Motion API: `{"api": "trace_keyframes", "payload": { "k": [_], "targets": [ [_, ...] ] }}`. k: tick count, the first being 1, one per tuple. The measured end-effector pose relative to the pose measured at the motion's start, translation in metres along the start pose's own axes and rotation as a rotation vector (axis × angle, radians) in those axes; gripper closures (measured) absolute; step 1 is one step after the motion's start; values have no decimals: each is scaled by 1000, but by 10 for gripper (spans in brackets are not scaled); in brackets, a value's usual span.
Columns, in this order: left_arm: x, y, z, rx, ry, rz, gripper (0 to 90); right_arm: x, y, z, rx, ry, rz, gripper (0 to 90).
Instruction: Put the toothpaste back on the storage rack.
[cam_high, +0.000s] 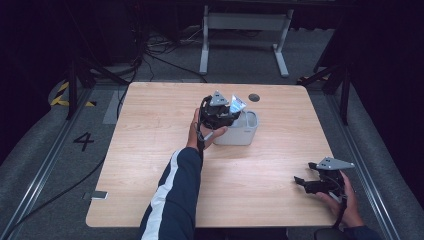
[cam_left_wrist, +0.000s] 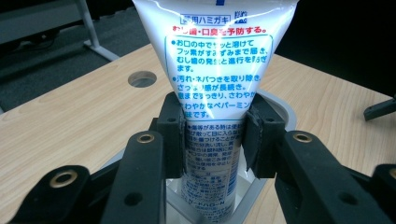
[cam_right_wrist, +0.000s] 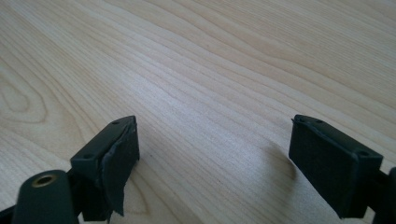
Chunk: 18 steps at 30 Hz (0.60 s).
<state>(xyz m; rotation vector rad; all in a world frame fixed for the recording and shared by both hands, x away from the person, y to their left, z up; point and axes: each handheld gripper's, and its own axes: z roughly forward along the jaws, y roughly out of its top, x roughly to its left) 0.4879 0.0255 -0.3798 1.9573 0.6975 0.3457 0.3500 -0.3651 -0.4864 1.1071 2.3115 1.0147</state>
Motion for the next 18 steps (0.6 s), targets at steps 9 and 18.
{"api": "trace_keyframes", "payload": {
  "k": [9, 18],
  "targets": [
    [2, -4, 0, 37, 1, 4, 642, 0, 0, 0, 0, -1, 0, 167],
    [2, -5, 1, 67, 5, 14, 635, 0, 0, 0, 0, -1, 0, 167]
  ]
}}
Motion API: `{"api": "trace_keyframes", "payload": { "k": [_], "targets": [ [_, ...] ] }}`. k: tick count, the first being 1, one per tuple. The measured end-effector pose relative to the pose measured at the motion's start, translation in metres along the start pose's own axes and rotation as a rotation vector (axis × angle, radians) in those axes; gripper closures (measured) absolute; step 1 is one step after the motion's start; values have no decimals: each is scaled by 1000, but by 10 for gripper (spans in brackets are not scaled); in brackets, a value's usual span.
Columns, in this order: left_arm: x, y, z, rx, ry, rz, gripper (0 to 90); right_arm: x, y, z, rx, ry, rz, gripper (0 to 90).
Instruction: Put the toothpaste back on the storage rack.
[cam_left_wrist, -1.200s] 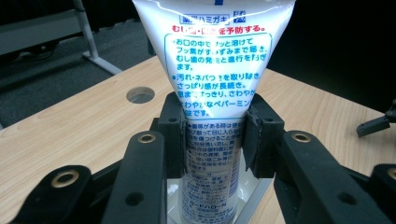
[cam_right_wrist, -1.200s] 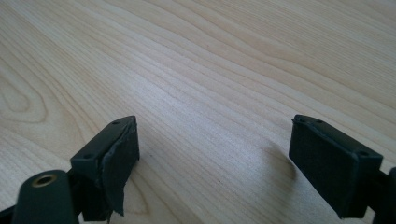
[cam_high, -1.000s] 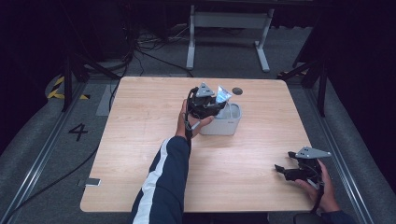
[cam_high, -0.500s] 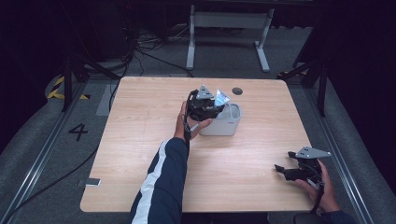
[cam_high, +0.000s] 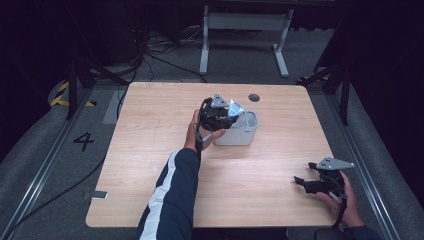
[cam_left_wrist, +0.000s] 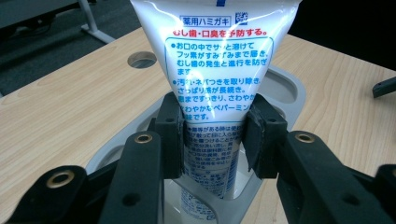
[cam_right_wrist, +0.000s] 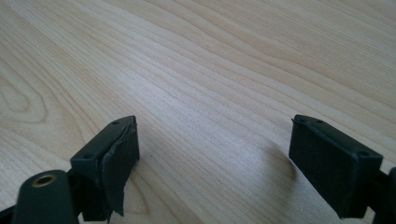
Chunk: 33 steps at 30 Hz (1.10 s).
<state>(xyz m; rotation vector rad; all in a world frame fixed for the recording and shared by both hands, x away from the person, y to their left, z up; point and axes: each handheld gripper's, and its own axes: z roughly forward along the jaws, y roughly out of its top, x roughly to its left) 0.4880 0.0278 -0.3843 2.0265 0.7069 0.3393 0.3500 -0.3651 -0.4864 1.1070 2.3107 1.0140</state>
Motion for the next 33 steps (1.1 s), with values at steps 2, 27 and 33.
{"api": "trace_keyframes", "payload": {
  "k": [2, 27, 33],
  "targets": [
    [0, 0, 0, 3, -1, 2, 634, 0, 0, 0, 0, 0, 1, 167],
    [-3, 1, -3, 1, -7, -1, 575, 0, 0, 0, 0, 0, 0, 166],
    [0, 2, -10, -6, -2, -16, 578, 0, 0, 0, 1, -1, 2, 167]
  ]
}}
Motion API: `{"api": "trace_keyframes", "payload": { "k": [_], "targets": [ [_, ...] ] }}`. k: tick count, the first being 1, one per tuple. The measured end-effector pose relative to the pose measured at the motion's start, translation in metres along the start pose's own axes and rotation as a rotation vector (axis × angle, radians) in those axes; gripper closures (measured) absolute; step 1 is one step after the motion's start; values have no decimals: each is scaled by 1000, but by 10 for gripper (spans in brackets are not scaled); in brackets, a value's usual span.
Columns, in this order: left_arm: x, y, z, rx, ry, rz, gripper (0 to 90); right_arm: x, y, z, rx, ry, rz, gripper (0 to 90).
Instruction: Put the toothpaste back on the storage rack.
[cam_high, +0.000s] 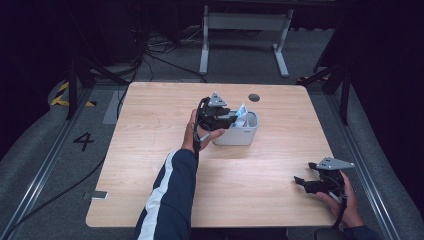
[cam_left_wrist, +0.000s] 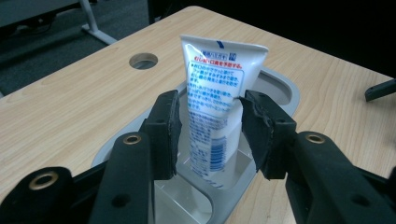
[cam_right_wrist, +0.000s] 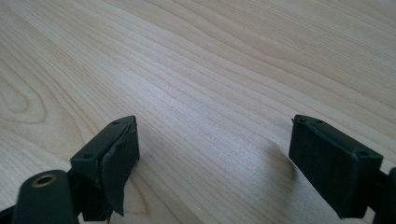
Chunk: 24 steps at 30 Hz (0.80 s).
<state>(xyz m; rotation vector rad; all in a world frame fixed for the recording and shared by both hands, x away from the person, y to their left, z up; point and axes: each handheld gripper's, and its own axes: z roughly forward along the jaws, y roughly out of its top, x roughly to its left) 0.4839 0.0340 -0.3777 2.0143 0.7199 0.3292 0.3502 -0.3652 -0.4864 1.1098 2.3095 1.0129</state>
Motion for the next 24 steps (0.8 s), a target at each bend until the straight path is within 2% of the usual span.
{"api": "trace_keyframes", "payload": {
  "k": [13, 24],
  "targets": [
    [-1, 2, -3, -3, 5, 12, 577, 0, 0, 0, 1, 2, 1, 167],
    [-1, 4, -14, -18, 19, 27, 575, 0, 0, 0, 0, 0, 0, 167]
  ]
}}
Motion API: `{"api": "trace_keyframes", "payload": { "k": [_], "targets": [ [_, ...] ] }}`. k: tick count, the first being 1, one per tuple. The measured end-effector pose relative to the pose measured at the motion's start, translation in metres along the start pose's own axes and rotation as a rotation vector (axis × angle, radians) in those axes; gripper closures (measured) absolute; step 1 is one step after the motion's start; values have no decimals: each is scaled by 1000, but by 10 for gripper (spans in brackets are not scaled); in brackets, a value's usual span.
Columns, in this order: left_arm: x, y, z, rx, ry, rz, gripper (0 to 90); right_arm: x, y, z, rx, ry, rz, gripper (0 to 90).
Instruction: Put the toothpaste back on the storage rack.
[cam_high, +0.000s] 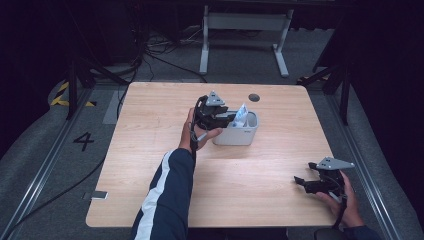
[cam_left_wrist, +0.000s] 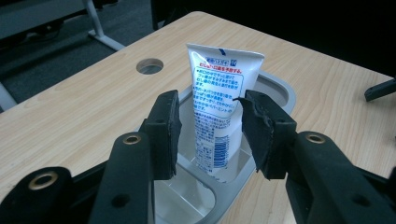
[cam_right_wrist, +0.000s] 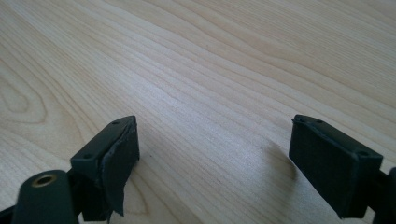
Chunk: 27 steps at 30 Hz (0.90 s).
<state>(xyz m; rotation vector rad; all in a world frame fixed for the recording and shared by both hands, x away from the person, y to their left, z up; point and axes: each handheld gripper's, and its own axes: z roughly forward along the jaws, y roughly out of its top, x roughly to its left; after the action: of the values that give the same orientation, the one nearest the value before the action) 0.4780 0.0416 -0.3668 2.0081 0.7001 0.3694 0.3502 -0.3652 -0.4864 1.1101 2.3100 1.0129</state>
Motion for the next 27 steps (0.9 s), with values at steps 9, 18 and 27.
{"api": "trace_keyframes", "payload": {
  "k": [9, 18, 27],
  "targets": [
    [-1, -1, -15, 8, 18, 11, 569, 0, 0, 0, 1, 1, 0, 167],
    [-2, -2, -33, 8, 33, 39, 565, 0, 0, 0, 1, 1, 1, 167],
    [-6, -6, -47, 34, 50, 79, 560, 0, 0, 0, 1, 2, 3, 167]
  ]
}}
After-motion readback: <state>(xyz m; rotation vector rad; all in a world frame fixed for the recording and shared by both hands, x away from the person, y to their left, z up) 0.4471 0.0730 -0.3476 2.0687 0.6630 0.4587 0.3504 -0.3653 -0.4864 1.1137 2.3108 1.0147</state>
